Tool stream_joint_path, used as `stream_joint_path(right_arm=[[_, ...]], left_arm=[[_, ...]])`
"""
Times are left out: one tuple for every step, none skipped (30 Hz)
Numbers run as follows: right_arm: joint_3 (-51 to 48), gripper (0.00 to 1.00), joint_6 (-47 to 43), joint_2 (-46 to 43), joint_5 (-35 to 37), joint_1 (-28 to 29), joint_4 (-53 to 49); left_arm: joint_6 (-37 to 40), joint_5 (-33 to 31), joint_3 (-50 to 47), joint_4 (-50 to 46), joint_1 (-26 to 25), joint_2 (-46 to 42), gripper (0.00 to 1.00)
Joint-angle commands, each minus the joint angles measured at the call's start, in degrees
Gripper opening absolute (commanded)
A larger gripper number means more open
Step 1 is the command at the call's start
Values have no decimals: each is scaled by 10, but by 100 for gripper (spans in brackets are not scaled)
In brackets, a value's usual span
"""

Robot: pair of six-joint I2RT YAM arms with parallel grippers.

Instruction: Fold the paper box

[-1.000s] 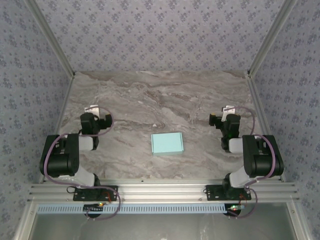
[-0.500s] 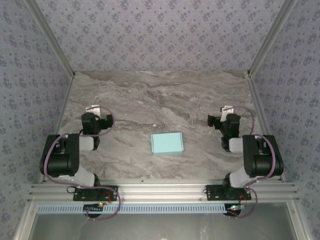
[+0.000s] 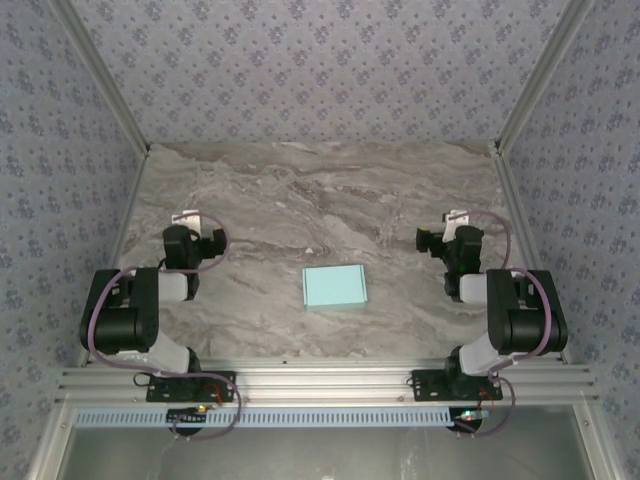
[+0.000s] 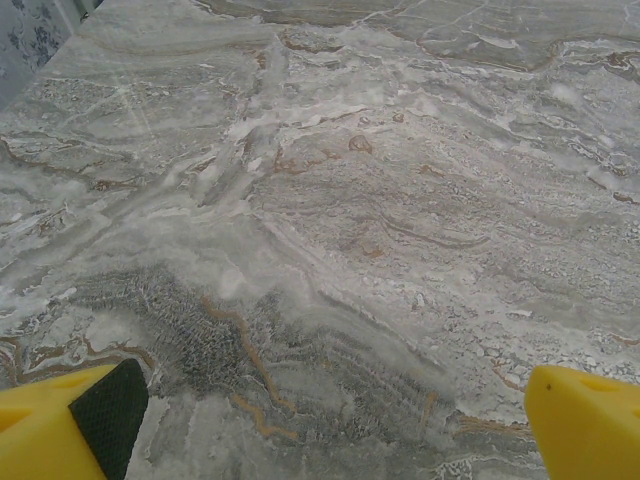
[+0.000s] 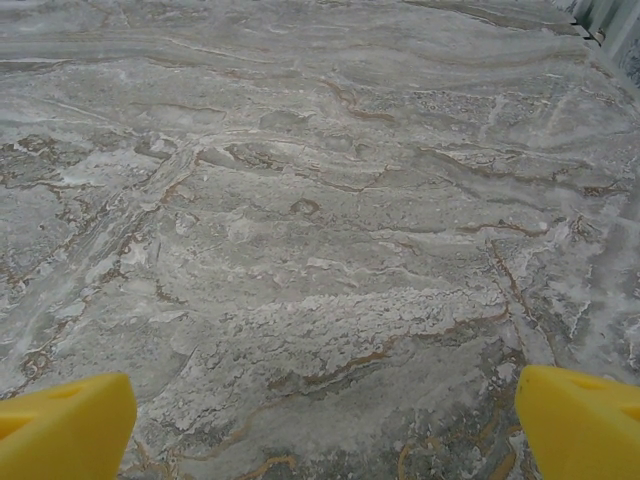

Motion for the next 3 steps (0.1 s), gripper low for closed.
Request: stream_joint_path(right_arm=[[10,100,4,0,-2,-2,0],[8,100,3,-1,-1,-2,1],[8,100,3,-1,-1,-1,0]], left_arm=[[-3,-1,3,24,-2,-2,99],[-2,-1,3,24,-2,-2,99],[-2,-1,3,24,-2,-2,99]])
